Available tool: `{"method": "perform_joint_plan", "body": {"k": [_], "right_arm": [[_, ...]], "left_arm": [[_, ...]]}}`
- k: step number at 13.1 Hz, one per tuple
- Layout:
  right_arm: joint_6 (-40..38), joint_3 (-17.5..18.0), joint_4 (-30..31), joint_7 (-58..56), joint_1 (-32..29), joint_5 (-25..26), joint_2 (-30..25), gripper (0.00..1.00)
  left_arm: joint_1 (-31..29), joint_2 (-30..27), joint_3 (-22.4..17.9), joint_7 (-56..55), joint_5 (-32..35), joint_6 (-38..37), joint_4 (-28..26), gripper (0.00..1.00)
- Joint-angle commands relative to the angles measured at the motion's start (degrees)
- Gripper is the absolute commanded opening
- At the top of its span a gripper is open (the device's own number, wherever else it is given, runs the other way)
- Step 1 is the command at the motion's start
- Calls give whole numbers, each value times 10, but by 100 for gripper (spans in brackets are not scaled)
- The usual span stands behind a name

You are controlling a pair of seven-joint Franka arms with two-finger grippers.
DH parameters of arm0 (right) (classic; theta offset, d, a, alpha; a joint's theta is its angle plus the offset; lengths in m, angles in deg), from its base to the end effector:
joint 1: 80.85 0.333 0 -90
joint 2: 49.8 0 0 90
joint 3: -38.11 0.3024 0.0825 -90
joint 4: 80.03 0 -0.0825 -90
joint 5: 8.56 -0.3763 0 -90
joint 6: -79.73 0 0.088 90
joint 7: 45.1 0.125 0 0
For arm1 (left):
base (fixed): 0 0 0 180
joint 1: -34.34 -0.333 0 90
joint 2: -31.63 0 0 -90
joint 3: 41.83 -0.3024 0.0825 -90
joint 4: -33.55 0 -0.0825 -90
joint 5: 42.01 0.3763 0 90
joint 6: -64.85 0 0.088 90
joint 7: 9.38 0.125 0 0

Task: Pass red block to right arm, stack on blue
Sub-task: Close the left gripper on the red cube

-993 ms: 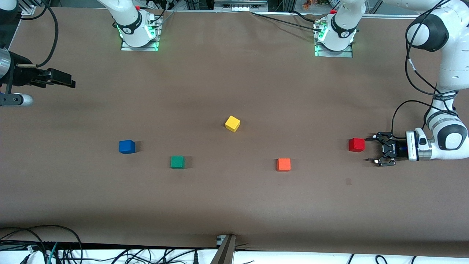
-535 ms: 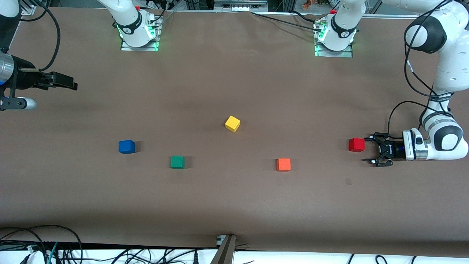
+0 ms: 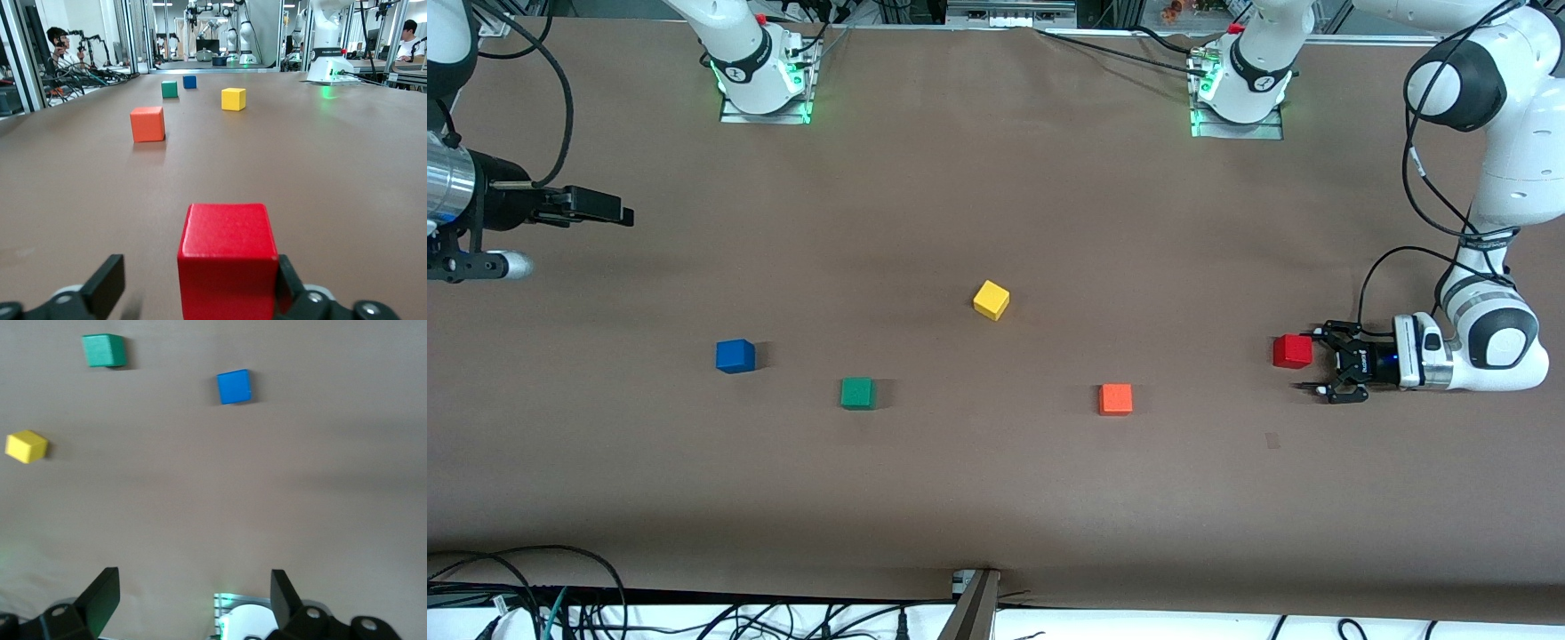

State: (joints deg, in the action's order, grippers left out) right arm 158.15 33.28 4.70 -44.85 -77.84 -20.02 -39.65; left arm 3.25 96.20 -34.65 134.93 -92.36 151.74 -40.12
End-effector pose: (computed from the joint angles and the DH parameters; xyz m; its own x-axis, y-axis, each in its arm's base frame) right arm 0.5662 0.0134 0.5242 0.9600 0.0022 -0.2801 -0.0509 -0.9819 -0.1822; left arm 0.6036 0.1723 0.0620 -0.0561 -0.2926 0.9546 -0.9959 0.0849 -0.0325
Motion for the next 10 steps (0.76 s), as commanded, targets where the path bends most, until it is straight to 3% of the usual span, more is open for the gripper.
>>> {"method": "perform_joint_plan", "body": {"k": [1,2,5,10], "right_arm": [[1,2,1,-7,-22,-49,8,100],[1,2,1,-14,-33,-73,14,100],[-3,2,1,-65,-60,-132,35,100],[-6,2,2,-123,-81,-199,65,100]], "left_arm": [[1,2,0,49,-19,2,-6,14],[1,2,0,49,-18,4,-6,0],[9,-2,3,48,-26,6,-3,0],[86,-48,14,12,-83,7,5,0]]}}
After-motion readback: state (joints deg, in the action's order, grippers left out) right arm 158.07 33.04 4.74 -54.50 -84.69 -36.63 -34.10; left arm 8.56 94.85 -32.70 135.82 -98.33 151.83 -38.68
